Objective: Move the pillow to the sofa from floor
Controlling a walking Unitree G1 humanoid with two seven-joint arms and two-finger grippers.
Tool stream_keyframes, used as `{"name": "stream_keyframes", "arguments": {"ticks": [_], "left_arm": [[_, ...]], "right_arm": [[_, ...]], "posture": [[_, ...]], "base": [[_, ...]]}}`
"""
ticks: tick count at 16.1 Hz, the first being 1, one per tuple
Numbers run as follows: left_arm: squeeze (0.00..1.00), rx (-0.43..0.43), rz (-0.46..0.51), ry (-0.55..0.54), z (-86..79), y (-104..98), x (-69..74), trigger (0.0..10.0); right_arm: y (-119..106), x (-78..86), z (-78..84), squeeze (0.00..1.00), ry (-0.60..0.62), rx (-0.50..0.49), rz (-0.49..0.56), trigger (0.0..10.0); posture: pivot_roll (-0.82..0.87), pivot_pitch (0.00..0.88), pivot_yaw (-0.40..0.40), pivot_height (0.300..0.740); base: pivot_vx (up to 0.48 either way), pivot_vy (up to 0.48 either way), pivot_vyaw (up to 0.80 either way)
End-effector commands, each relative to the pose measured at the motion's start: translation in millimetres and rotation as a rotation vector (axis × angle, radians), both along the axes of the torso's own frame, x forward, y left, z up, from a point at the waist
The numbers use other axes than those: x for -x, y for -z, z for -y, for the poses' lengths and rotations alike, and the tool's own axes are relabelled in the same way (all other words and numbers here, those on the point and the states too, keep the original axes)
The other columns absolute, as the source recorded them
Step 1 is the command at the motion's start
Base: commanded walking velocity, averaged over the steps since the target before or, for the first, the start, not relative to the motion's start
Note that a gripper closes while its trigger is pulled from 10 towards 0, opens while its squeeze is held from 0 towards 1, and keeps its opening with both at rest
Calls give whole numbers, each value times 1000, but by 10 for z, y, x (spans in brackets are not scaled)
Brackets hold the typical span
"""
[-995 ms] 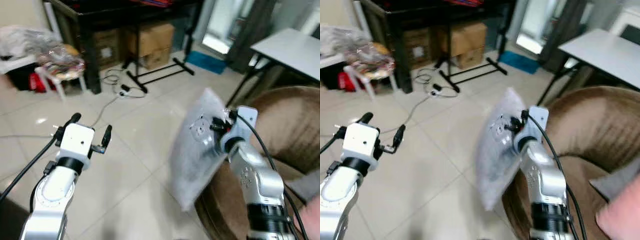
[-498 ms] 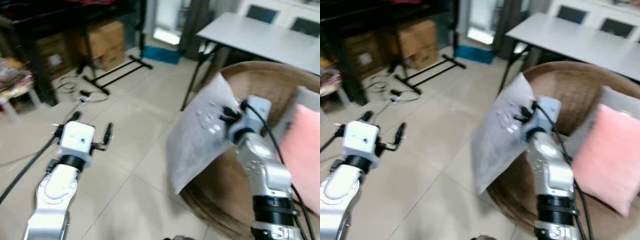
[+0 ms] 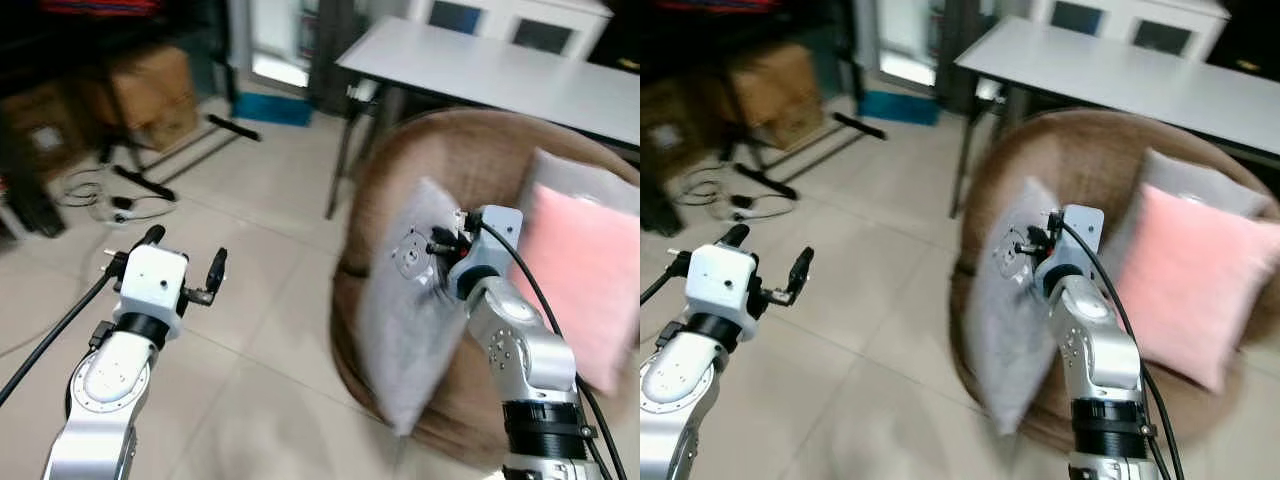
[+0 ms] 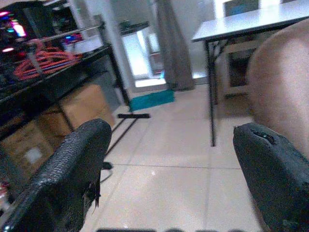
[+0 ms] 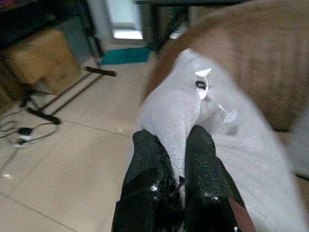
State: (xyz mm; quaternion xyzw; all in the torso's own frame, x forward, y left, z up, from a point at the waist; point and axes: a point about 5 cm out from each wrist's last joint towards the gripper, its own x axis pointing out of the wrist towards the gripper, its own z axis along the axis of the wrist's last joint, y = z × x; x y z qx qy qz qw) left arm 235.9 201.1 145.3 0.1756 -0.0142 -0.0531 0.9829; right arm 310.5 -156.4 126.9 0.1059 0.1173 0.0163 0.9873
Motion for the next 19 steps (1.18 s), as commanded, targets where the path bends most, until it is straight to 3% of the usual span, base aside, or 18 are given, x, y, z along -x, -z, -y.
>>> {"name": "stream_keyframes", "arguments": {"ticks": [1,6,16,19], "left_arm": [[443,0,-3,1,-5,-5,5,10000],[443,-6,-11,9,0,9,16,10000],[443,-16,-29,30,0,26,37,10000],[443,-20,-30,33,2,25,35,10000]], "right_arm": [[-198,-39,-85,0,-41,4,88,10000],[-177,-46,-47,0,-14,14,69,10000],[-209,-74,34,0,7,41,61,10000],[-243,-81,-49,0,-42,22,86,10000]], "posture": [[43,0,-78,740],[45,0,-78,740],[49,0,-76,740],[52,0,-79,740]], "base": [[337,0,0],[335,0,0],[328,0,-790],[310,0,-267]]}}
